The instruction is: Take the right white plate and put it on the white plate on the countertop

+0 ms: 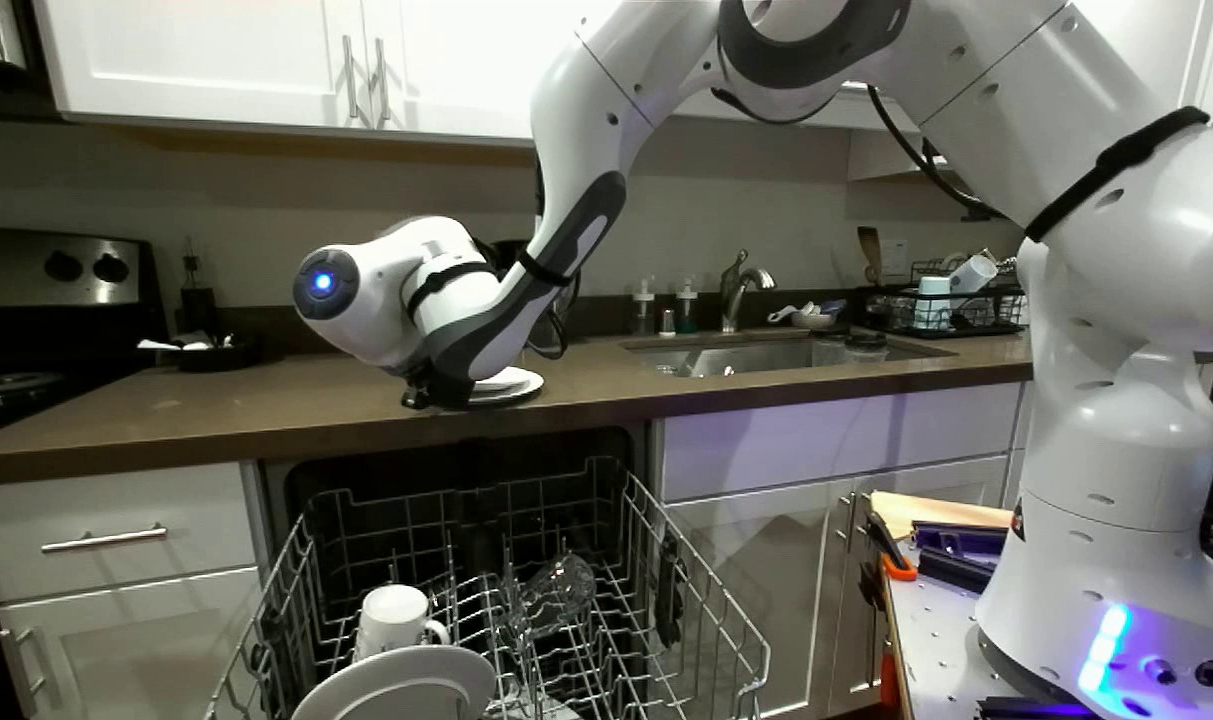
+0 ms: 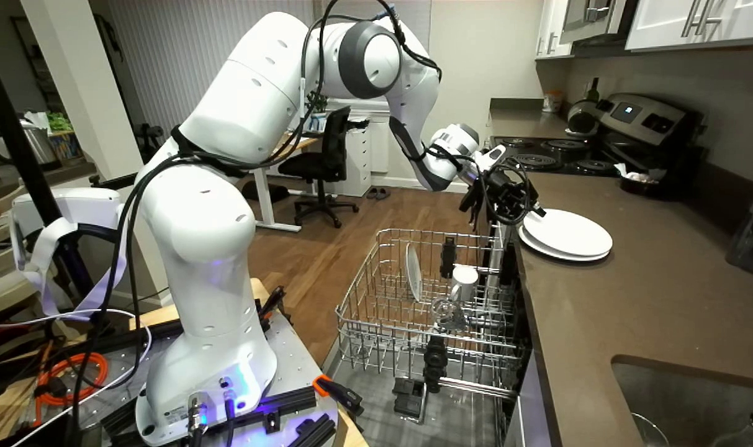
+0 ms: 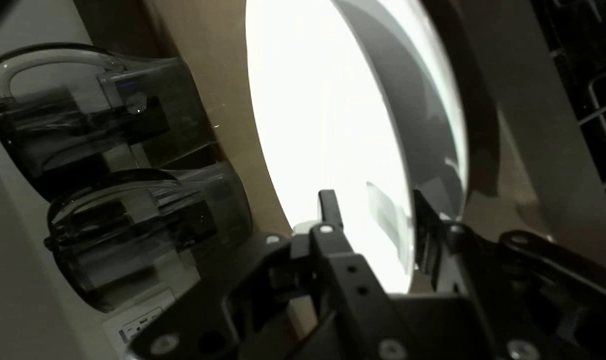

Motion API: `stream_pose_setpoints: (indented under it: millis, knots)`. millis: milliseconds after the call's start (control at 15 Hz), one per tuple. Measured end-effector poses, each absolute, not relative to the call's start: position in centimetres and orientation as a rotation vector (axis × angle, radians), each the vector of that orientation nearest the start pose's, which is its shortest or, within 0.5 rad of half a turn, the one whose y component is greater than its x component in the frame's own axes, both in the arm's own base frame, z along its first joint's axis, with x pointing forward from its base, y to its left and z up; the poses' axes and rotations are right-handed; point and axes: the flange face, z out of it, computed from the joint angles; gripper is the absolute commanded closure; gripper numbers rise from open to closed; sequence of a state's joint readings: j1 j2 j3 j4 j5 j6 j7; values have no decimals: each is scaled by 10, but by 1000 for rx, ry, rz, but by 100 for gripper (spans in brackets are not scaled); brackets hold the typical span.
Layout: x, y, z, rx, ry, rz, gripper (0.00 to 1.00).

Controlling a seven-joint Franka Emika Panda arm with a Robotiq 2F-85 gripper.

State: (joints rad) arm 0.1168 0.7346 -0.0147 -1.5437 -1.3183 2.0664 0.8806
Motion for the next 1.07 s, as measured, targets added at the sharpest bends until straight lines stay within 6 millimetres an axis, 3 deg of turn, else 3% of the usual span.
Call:
stream_pose_setpoints:
  millis: [267, 1067]
  knots:
    - [711, 21, 237, 2103, 53, 385, 19]
    - [716, 9, 255, 2200, 17, 371, 4]
